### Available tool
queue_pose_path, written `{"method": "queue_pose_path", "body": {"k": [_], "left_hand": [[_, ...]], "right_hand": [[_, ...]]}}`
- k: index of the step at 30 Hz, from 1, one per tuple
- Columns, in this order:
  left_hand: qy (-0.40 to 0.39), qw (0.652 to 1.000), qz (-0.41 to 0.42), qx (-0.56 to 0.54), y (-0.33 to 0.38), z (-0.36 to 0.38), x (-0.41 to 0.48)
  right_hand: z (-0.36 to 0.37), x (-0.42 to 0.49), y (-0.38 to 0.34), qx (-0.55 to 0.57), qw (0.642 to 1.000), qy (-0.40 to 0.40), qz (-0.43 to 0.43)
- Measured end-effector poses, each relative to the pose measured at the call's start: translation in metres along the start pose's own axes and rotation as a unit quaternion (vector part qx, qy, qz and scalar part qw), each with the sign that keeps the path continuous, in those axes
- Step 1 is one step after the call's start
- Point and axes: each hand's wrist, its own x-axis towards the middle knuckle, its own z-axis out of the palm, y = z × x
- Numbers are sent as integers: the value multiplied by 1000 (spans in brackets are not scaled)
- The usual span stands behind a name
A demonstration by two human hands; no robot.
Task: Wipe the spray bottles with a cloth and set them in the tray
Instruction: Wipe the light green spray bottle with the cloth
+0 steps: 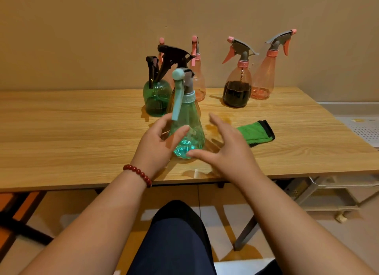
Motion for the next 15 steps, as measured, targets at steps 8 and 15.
{"method": "queue_pose_path", "body": {"k": [8,15], "left_hand": [[-29,999,-9,-19,-11,1,7],[-28,999,-11,10,-4,6,5]], "right_hand": [[-28,13,49,-244,952,-18,183],[-23,13,43,-237,965,3,110]]}}
